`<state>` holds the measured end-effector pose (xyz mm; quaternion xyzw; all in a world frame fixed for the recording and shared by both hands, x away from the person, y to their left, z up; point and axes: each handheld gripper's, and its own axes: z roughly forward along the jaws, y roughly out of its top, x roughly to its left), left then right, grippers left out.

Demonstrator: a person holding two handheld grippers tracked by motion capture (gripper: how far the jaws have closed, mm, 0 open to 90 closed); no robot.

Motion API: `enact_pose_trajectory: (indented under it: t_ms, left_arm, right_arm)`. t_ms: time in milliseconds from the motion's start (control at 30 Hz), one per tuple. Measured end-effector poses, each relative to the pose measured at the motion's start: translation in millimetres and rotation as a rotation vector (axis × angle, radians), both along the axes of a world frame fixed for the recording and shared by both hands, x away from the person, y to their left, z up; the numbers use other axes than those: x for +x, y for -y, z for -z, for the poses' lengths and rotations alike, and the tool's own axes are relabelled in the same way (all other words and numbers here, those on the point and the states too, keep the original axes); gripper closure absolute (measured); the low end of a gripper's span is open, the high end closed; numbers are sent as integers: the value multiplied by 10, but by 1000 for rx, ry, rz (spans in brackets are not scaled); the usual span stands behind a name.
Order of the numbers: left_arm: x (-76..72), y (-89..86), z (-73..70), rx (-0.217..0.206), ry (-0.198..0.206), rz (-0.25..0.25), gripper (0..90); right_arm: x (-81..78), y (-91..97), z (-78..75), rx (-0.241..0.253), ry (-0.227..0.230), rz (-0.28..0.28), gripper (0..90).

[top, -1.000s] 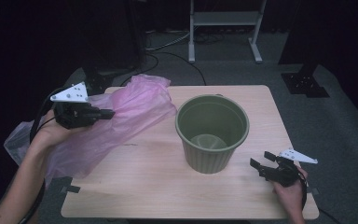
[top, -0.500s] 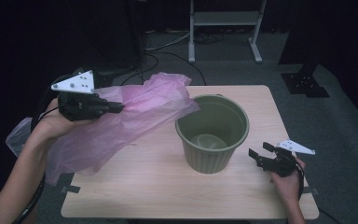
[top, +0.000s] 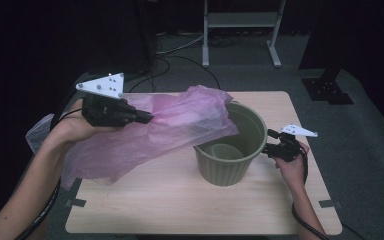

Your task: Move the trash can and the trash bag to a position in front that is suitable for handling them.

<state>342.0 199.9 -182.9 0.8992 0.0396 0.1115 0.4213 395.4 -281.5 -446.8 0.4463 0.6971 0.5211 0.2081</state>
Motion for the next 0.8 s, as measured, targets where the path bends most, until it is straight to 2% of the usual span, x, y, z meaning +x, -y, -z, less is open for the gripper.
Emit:
enact_pose_trajectory:
  t_ms: [33, 100, 233, 367, 567, 700, 733, 800]
  left_arm:
    - [-2, 21, -5, 3, -5, 9, 899]
    - [-5, 59, -14, 14, -7, 21, 899]
    - [-17, 110, -34, 39, -10, 48, 899]
    - [-22, 127, -57, 46, -16, 64, 899]
    - [-63, 166, -103, 84, -44, 110, 899]
    - [-108, 192, -109, 108, -59, 152, 899]
    - [-122, 208, -102, 128, -67, 164, 899]
    - [-102, 217, -87, 135, -76, 152, 899]
  right_arm:
    - [20, -27, 3, -1, -3, -18, 245]
    - [31, -71, 15, -20, 1, -22, 259]
    - [18, -101, 37, -8, -8, -39, 315]
    - [-28, -149, 39, -8, -1, -63, 315]
    - [-114, -332, 6, -48, 4, -132, 299]
    - [-141, -322, -16, -49, 7, -130, 289]
    - [-162, -271, -31, -44, 13, -116, 289]
    - [-189, -213, -47, -45, 11, -102, 288]
